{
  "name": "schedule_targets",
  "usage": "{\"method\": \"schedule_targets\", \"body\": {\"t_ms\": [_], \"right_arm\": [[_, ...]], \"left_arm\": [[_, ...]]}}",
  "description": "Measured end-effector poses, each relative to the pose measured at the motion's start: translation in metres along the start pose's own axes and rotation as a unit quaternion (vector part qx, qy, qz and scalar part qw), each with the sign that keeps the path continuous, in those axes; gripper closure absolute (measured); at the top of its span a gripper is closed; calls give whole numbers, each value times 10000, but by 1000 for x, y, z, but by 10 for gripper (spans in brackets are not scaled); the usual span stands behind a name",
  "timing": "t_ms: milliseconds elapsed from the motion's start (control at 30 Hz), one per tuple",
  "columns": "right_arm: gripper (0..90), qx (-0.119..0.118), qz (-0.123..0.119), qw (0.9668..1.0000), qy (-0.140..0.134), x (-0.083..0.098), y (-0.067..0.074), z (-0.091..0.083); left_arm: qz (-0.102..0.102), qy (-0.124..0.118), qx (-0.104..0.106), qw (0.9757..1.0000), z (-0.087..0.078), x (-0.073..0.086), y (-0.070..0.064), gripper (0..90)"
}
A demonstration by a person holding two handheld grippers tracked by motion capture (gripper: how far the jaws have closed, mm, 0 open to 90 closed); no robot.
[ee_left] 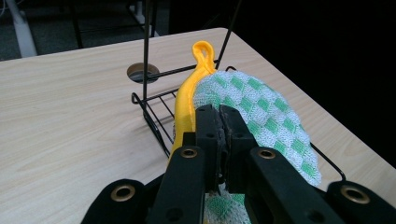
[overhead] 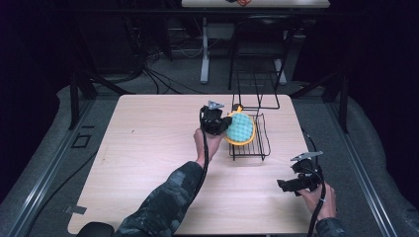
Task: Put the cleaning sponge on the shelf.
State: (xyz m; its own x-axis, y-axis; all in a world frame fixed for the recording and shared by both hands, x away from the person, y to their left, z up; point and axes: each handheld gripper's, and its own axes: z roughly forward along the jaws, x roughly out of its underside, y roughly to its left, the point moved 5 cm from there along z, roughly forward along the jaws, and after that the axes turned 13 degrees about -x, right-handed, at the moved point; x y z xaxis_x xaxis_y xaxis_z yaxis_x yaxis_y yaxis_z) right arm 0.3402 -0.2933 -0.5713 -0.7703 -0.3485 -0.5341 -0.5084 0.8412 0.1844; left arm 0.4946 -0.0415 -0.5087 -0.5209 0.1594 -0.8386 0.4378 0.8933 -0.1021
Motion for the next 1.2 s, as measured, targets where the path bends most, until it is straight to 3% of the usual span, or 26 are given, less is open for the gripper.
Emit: {"method": "schedule_targets", "body": {"t_ms": [567,833,1200], "right_arm": [[19,-42,35,10000,-28,1,0,-1],[22,-50,2,10000,-25,1,1,0],[26,-44,24,10000,-19,3,1,0]], "left_arm": [[8,115,17,9999,20,10,-23,873],[-98,224,-59,9997,28,16,-25,873],[-94,318,-81,9994,38,21,-29,874]]}}
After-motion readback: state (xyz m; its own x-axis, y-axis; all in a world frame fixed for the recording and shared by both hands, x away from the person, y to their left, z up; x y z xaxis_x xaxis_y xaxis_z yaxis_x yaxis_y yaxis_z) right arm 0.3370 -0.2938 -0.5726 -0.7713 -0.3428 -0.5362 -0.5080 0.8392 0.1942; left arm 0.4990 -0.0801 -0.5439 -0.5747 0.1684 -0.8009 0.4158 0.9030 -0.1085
